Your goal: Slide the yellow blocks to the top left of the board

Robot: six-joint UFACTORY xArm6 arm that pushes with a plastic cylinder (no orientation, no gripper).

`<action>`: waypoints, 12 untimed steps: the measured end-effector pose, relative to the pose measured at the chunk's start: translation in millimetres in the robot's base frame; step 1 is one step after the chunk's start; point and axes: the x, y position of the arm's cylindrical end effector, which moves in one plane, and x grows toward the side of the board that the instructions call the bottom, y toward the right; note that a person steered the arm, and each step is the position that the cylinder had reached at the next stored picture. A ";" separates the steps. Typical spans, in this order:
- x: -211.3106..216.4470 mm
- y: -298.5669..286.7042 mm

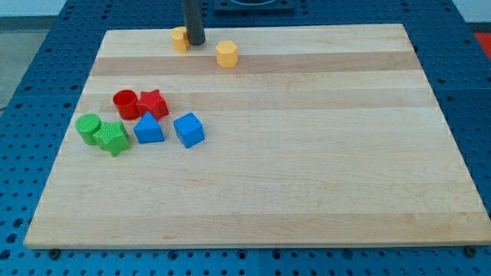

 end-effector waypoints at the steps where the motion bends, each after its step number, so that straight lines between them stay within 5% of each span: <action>1: -14.9 1.4; 4: -15.9 -95.0; 6: -25.5 -96.2; 7: -25.5 -88.3; 9: -21.4 51.5; 12: 17.1 -75.2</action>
